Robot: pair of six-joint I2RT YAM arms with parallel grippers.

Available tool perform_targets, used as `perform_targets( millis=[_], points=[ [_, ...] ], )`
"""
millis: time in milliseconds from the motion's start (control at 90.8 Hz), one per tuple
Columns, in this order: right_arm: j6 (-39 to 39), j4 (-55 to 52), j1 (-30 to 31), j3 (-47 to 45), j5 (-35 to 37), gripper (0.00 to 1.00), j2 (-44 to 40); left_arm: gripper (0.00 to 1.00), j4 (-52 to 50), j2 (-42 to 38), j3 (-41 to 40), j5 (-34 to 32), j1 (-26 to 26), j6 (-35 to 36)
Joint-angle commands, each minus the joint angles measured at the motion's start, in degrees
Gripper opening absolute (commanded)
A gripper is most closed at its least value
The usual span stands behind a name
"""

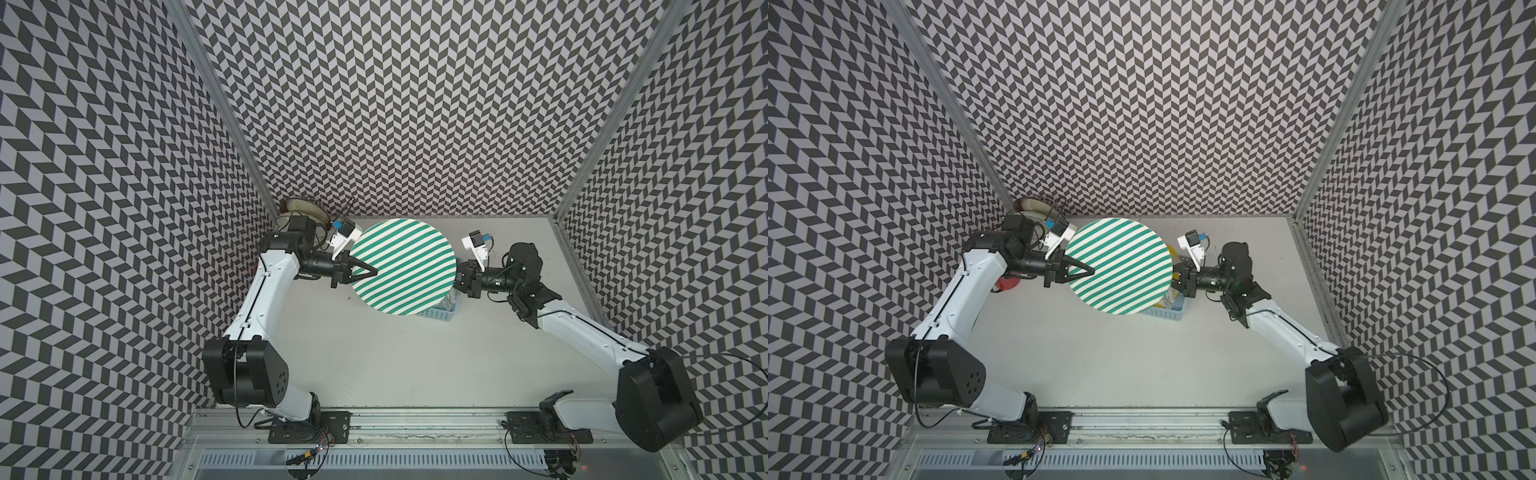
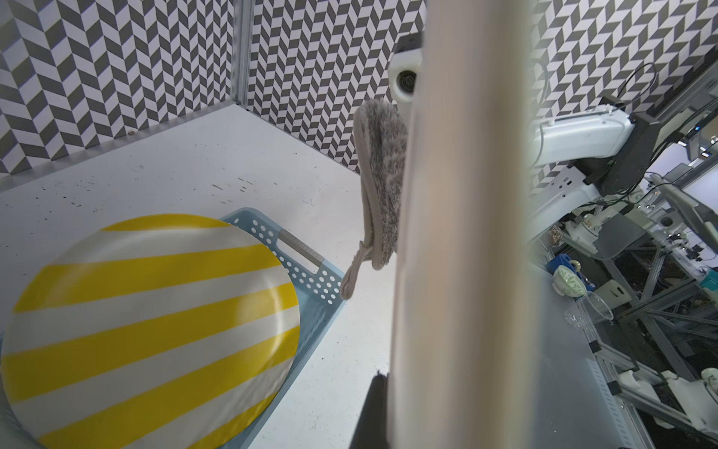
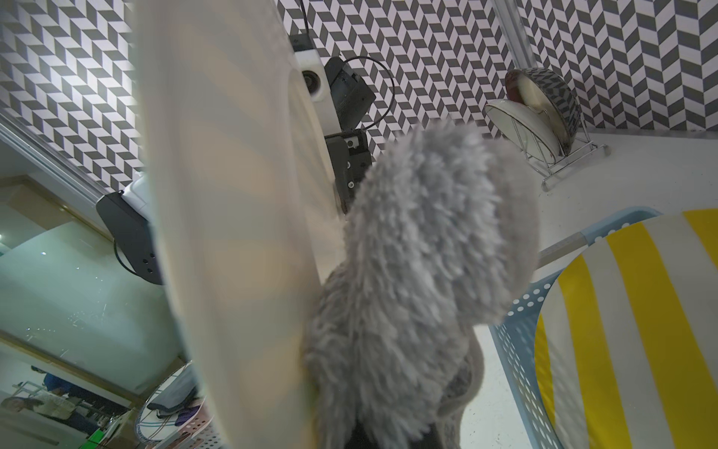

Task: Wipe the wet plate dry
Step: Wipe the plate with towel.

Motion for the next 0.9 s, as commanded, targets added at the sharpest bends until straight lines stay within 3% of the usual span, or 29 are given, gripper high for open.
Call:
perform_targets(
  millis=[0,264,485,584,892],
  points=[
    [1.5,7.1,2.2,-0.5,-8.3,0.0,-2.6,0.0,10.0,1.7,1.2,0.0,2.4,-7.3],
    [3.7,10.6,3.5,-1.4,-4.2,0.0,-2.8,0.0,29.7,-0.7,-5.8,1.4,2.2,-29.7],
    [2.8,10.9,5.9,-3.0,8.7,0.0,-4.7,0.0,48.9,-5.1,-13.4,-1.3,0.9,-50.4],
    [-0.2,8.5,8.6,-2.9,15.5,0.0,-5.8,0.0,51.4,-6.1,-14.9,-1.1,-0.5,-54.9],
    [-5.9,8.9,17.6,-5.6,37.8,0.0,-11.2,0.0,55.6,-9.3,-18.4,-14.4,-5.9,-69.0]
  ],
)
